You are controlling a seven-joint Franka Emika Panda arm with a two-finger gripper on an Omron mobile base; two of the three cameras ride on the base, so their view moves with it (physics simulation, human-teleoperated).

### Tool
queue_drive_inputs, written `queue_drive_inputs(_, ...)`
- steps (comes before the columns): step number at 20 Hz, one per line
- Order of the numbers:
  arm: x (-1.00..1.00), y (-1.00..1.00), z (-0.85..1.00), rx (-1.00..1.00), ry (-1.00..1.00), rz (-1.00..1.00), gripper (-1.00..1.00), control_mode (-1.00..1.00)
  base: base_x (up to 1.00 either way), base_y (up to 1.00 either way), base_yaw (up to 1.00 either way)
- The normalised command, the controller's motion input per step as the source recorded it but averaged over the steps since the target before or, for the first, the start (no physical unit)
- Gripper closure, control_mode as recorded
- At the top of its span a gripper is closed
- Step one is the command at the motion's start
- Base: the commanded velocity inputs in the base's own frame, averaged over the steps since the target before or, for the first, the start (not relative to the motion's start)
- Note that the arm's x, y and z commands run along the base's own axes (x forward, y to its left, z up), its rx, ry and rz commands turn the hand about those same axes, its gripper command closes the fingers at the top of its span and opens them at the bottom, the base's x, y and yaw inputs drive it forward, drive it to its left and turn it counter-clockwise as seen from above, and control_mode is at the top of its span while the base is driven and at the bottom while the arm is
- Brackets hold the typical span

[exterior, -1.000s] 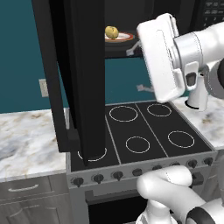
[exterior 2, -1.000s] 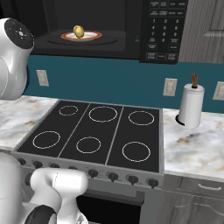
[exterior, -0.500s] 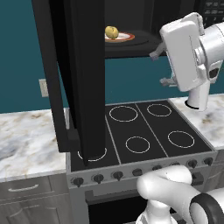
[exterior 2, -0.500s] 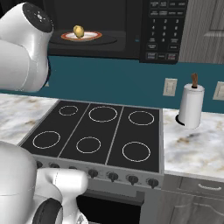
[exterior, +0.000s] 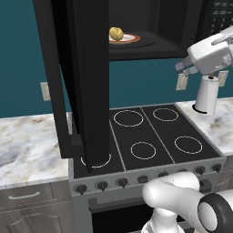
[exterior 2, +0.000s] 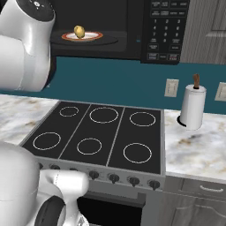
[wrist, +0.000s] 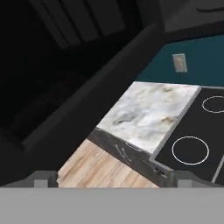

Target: Retrieve the reheated potato from the microwave, then place the potato, cheese, and condiment on the cutting board.

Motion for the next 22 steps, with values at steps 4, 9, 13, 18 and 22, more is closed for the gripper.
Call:
queue_drive_inputs(4, 0.08, -0.25, -0.23, -0.27, -0.62, 0.22, -1.00, -1.00, 0.00, 0.00, 0.00)
queue_drive_inputs(9, 0.23, -0.20, 0.06, -0.14, -0.19, 0.04, -1.00, -1.00, 0.00, 0.00, 0.00)
queue_drive_inputs(13, 0.31, -0.19, 0.18, -0.04, 0.00, -0.04, -1.00, -1.00, 0.00, 0.00, 0.00)
queue_drive_inputs(18, 0.38, -0.17, 0.04, -0.04, 0.00, -0.15, -1.00, -1.00, 0.00, 0.00, 0.00)
queue_drive_inputs(22, 0.40, -0.18, 0.00, -0.03, -0.05, -0.13, -1.00, -1.00, 0.00, 0.00, 0.00)
